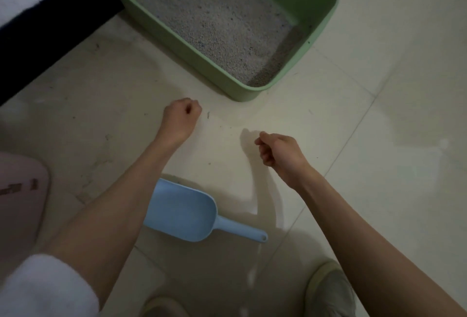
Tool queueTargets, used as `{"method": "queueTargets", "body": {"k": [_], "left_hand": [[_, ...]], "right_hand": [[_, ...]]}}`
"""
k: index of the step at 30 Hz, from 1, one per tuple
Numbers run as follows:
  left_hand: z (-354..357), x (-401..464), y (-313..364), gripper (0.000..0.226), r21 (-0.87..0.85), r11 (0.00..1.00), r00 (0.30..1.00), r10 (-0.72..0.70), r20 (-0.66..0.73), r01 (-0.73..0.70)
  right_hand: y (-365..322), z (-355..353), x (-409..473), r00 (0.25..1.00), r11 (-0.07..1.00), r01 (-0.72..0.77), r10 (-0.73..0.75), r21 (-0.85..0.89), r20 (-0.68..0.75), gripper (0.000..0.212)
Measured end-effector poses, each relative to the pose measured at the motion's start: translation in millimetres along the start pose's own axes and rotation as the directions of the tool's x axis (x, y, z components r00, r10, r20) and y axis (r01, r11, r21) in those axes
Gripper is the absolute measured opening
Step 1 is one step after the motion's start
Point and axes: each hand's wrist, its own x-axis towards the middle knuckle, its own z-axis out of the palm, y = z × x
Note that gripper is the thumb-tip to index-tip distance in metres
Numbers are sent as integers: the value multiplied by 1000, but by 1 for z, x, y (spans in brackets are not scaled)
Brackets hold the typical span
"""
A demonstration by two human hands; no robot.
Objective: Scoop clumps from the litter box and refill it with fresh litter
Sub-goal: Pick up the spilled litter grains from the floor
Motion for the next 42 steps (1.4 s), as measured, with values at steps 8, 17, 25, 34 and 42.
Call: {"method": "queueTargets", "body": {"k": [8, 17, 25, 34, 42], "left_hand": [[-35, -43, 4, 50, -927, 175, 912, -312, 268, 332], [-44, -66, -5, 29, -941, 189, 920, -331, 209, 281], [-49, -51, -14, 27, -973, 136, 905, -410, 115, 186], [-50, -51, -11, 26, -944, 247, 917, -381, 114, 220], [-28, -37, -14, 36, -778, 466, 844, -516, 150, 422]], "right_hand": [[-8, 45, 16, 987, 916, 160, -152, -367, 50, 20], [-22, 93, 74, 809, -105, 309, -493, -945, 319, 43], [-27, 108, 70, 683, -571, 341, -394, -747, 614, 30], [-23, 108, 55, 726, -239, 521, -380, -819, 573, 27], [21, 43, 26, 883, 575, 395, -453, -717, 123, 28]]}}
